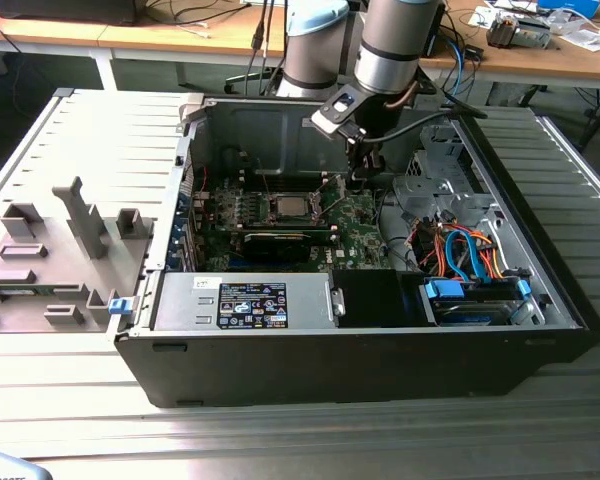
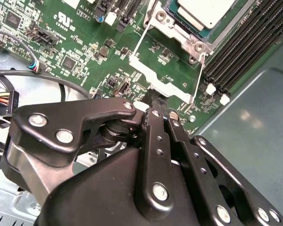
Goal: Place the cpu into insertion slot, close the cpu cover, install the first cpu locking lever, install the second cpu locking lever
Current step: 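Close the cpu cover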
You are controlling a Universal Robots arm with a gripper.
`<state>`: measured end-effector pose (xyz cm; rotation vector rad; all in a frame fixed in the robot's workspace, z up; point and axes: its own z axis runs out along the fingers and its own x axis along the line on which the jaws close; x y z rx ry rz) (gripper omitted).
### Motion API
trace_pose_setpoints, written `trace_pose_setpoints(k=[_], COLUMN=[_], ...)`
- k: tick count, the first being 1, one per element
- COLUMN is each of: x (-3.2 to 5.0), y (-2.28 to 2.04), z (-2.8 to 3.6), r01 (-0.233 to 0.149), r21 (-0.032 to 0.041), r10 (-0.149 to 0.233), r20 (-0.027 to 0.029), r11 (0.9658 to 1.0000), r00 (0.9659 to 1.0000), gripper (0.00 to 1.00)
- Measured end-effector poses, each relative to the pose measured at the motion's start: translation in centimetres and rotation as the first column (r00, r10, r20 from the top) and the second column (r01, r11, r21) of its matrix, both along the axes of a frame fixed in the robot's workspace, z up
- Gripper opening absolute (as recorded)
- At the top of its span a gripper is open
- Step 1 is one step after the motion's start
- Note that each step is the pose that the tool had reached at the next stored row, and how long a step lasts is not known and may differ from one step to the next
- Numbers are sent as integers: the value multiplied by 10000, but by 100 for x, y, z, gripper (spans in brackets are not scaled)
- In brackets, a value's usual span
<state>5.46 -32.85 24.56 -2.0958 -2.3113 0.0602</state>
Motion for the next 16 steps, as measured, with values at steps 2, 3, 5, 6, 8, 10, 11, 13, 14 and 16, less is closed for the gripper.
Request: trace_pose_setpoints(k=[2, 3, 5, 6, 8, 10, 11, 13, 14, 16], x=[-2, -6, -13, -15, -20, -25, -28, -40, -46, -62], y=[1, 2, 2, 2, 2, 2, 2, 2, 2, 3], z=[3, 4, 4, 5, 5, 5, 5, 6, 7, 10], r01=[0, 0, 0, 0, 0, 0, 0, -1, 0, 0], r21=[2, 0, 1, 0, 0, 0, 0, 0, -1, 1], r10=[0, 0, 0, 0, 0, 0, 0, 1, 0, 0], r20=[1, 1, 1, 0, 1, 0, 1, 2, 3, 8], r11=[10000, 10000, 10000, 10000, 10000, 10000, 10000, 10000, 10000, 10000], r00=[10000, 10000, 10000, 10000, 10000, 10000, 10000, 10000, 10000, 10000], gripper=[11, 11, 11, 11, 11, 11, 11, 11, 11, 11])
